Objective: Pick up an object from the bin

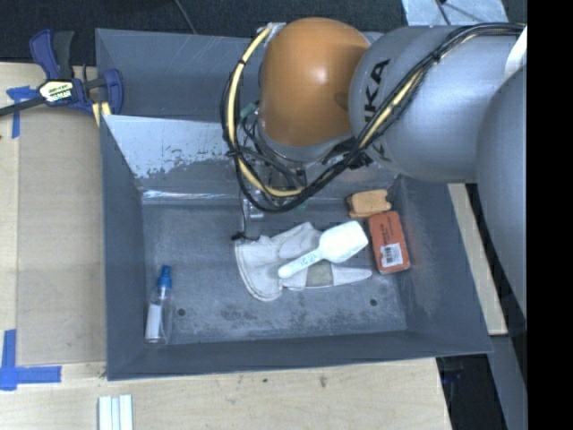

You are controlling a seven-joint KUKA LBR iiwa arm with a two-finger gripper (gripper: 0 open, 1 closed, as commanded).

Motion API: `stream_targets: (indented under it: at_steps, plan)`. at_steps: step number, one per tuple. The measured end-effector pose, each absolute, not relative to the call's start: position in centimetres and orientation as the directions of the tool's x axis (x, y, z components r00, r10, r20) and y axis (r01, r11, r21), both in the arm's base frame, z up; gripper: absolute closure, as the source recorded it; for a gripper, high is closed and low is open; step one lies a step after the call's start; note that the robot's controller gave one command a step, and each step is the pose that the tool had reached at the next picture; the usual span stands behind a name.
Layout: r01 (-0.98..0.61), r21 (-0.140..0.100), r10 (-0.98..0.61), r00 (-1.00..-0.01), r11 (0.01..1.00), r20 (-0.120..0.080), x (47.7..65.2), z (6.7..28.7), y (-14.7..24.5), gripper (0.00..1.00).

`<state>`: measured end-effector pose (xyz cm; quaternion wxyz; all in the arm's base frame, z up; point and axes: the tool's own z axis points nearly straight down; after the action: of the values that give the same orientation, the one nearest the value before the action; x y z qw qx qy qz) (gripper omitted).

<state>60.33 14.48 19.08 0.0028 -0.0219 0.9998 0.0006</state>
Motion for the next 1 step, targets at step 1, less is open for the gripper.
stream_targets:
  at_steps: [1]
  plan:
    - [-0.069, 0.000, -0.069, -0.998, 0.998, 0.002, 61.05, 21.75, 12.36, 0.00]
